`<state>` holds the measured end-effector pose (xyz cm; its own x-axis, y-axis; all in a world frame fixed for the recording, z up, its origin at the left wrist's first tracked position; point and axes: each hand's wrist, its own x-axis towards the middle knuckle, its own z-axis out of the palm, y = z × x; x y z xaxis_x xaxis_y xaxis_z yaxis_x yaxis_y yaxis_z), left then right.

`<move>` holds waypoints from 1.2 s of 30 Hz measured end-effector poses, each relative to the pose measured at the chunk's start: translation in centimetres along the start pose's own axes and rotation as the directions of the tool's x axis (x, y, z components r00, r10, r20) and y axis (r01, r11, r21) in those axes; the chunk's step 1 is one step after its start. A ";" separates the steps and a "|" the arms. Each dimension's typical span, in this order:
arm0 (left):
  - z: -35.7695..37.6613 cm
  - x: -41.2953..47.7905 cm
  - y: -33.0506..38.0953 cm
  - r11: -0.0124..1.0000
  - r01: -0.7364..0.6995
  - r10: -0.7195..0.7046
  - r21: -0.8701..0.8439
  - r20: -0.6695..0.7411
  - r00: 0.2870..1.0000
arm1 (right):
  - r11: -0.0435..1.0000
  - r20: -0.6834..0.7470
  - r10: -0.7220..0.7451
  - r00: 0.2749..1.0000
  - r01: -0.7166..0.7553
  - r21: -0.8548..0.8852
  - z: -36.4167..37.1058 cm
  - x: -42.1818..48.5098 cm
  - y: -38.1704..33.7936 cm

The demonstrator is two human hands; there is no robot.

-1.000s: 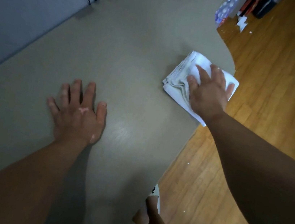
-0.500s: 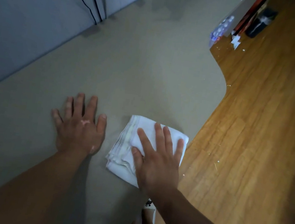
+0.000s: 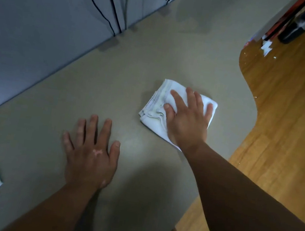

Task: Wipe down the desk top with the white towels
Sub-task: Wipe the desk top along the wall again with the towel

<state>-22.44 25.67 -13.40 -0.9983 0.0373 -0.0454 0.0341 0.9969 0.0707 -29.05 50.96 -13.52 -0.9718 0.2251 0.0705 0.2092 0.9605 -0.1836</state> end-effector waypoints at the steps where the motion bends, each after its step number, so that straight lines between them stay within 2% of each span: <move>1: 0.0 -0.1 0.0 1.000 -0.002 0.002 0.003 -0.006 1.000 | 1.000 -0.008 0.001 1.000 -0.001 0.003 0.1 1.5 0.1; 7: 0.6 -0.1 -0.1 0.999 -0.023 0.025 0.023 -0.093 0.995 | 1.000 0.044 0.006 0.999 -0.007 0.022 0.3 10.7 0.2; 13: 0.7 0.0 -0.3 1.000 -0.015 0.016 0.012 -0.085 0.996 | 0.999 0.048 -0.020 0.999 0.017 0.049 0.4 11.7 0.3; 20: 0.3 0.2 -0.4 0.998 0.012 -0.016 -0.057 -0.068 0.998 | 0.990 0.000 -0.103 0.995 0.103 0.095 -0.3 -0.8 -3.0; 26: -0.2 1.4 -0.5 0.987 0.075 -0.098 -0.140 -0.166 0.981 | 0.973 0.008 -0.222 0.975 0.221 0.059 -0.6 -10.1 -4.6; 32: -1.6 7.4 -3.5 0.982 0.148 -0.170 -0.116 -0.210 0.963 | 0.974 0.003 -0.219 0.976 0.218 0.062 0.0 -4.5 -5.6; 36: -1.6 11.1 -6.5 0.968 0.248 -0.250 -0.031 -0.130 0.959 | 0.974 -0.025 -0.217 0.976 0.218 0.067 1.1 1.3 -6.7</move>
<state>-33.82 19.53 -12.72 -0.9726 -0.2223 0.0687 -0.2161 0.9724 0.0884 -31.80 44.63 -13.28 -0.9910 0.0155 0.1329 -0.0155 0.9733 -0.2291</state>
